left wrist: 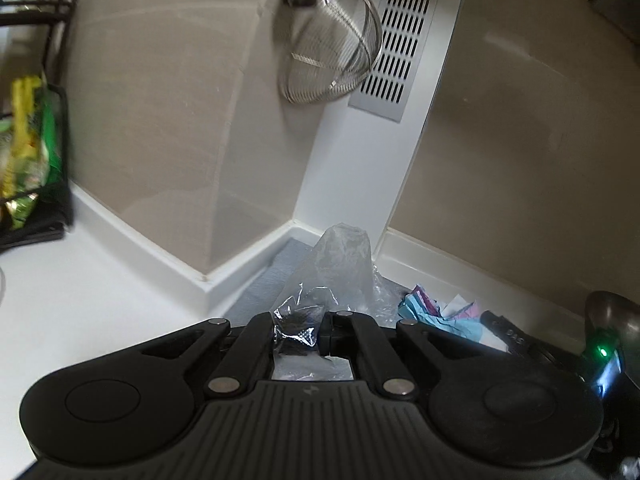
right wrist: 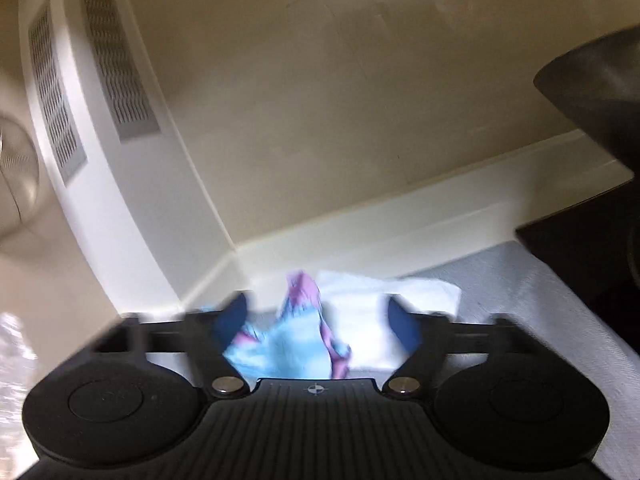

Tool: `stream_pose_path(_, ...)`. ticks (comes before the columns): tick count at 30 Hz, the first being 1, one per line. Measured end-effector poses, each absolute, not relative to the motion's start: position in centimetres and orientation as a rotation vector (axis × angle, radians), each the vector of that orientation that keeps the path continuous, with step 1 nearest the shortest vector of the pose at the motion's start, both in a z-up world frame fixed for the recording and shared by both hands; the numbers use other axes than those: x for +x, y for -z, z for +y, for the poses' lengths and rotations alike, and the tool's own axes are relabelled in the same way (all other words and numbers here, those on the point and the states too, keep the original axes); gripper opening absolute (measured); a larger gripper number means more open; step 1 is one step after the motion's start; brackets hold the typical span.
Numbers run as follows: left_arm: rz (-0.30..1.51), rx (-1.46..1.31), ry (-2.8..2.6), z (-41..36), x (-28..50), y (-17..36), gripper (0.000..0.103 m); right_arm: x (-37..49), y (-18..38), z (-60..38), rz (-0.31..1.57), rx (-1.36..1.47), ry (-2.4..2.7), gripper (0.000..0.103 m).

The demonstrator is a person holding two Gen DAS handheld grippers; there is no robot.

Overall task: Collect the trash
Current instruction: 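Grasp the clear plastic bag with left gripper while right gripper grasps the blue cloth, then lift the plastic bag and blue cloth with both grippers off the mat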

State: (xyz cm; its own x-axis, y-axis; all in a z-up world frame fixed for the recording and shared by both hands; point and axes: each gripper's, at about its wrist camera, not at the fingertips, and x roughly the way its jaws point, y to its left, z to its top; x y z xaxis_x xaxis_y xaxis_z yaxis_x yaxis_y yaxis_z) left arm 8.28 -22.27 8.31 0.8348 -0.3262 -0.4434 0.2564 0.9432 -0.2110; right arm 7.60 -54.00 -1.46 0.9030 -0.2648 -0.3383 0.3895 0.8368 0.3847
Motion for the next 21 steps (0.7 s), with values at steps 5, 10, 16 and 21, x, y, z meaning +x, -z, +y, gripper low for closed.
stream_pose_path(5, 0.492, -0.187, 0.331, -19.3, 6.5, -8.7, 0.0, 11.1, 0.2, -51.2, 0.446, 0.235, 0.293, 0.099)
stream_pose_path(10, 0.501, -0.22, 0.326, -16.6, 5.1, -8.7, 0.0, 16.9, 2.1, -51.8, 0.63, 0.221, 0.319, 0.097)
stream_pose_path(16, 0.492, -0.254, 0.306, -14.0, 3.5, -8.9, 0.0, 14.5, 2.6, -50.9, 0.573, 0.208, 0.316, 0.008)
stream_pose_path(21, 0.488, -0.245, 0.295, -14.0, 1.8, -8.8, 0.0, 10.2, 1.0, -50.2, 0.478, 0.234, 0.323, 0.004)
